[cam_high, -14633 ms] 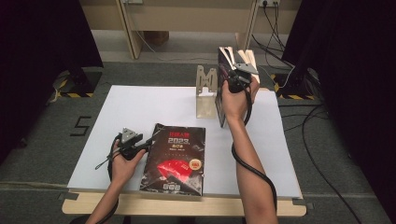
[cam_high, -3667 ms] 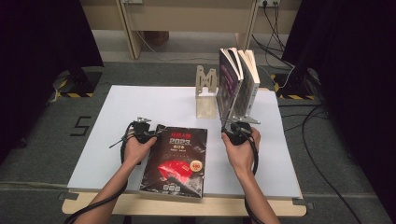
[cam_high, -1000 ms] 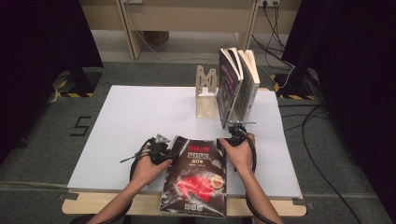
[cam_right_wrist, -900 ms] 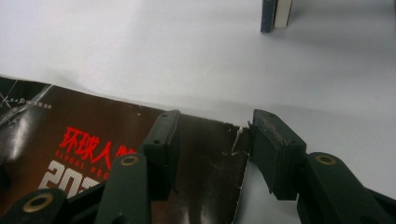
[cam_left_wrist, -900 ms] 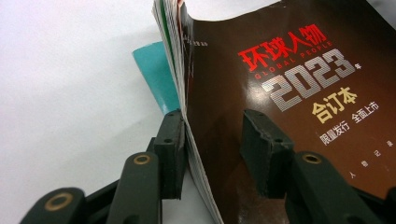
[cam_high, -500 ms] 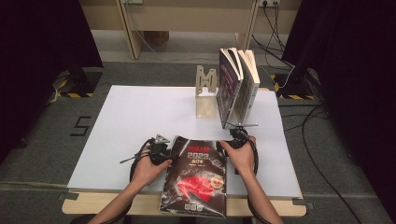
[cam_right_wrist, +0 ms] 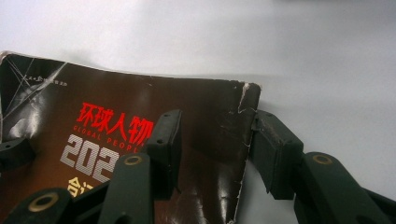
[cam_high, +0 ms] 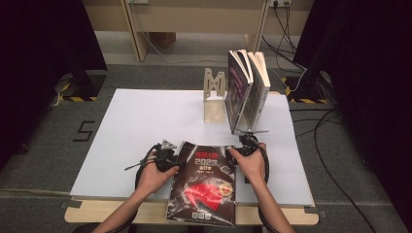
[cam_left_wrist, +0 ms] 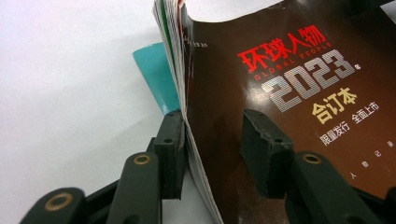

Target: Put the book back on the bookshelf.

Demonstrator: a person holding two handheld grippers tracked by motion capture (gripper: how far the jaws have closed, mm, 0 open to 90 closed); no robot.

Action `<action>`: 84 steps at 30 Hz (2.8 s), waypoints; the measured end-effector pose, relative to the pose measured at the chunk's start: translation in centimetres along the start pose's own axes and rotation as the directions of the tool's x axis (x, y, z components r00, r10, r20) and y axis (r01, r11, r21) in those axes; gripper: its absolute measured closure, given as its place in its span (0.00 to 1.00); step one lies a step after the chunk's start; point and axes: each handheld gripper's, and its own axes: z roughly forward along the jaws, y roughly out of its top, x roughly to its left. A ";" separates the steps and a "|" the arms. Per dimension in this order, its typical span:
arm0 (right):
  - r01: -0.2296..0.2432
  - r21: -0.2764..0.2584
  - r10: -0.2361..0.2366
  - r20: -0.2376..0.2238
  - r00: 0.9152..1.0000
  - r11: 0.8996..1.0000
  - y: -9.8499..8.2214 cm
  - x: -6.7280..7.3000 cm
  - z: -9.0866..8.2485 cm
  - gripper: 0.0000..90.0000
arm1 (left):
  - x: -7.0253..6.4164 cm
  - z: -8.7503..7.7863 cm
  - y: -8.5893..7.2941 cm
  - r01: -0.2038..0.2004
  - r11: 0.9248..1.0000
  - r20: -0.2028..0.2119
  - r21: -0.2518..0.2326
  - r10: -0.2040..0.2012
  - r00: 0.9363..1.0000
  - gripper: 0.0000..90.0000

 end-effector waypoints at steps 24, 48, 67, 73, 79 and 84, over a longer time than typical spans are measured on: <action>0.022 0.024 -0.021 -0.036 0.999 0.999 -0.8 -0.1 -0.7 0.70 | 0.0 0.0 0.0 -0.002 1.000 0.000 -0.001 0.002 1.000 0.66; -0.015 -0.021 0.012 -0.169 0.986 1.000 -0.1 0.2 -2.8 0.98 | 0.6 -0.3 0.0 0.032 0.999 0.029 -0.016 -0.032 0.999 0.64; -0.034 -0.220 -0.013 -0.208 0.978 0.975 1.5 1.3 -7.3 0.98 | 1.2 -2.8 1.8 0.027 0.987 -0.001 -0.161 -0.028 1.000 0.56; -0.028 -0.264 -0.028 -0.206 0.978 0.964 2.0 1.7 -8.0 0.98 | 0.9 -2.9 2.4 0.021 0.984 0.010 -0.179 -0.020 1.000 0.54; -0.038 -0.295 -0.024 -0.205 0.978 0.955 2.4 1.7 -8.6 0.98 | 0.7 -3.0 2.7 0.016 0.982 0.012 -0.190 -0.014 1.000 0.53; -0.037 -0.322 -0.032 -0.206 0.978 0.946 2.6 2.0 -9.2 0.98 | 0.6 -3.0 3.0 0.006 0.980 0.020 -0.200 -0.002 1.000 0.53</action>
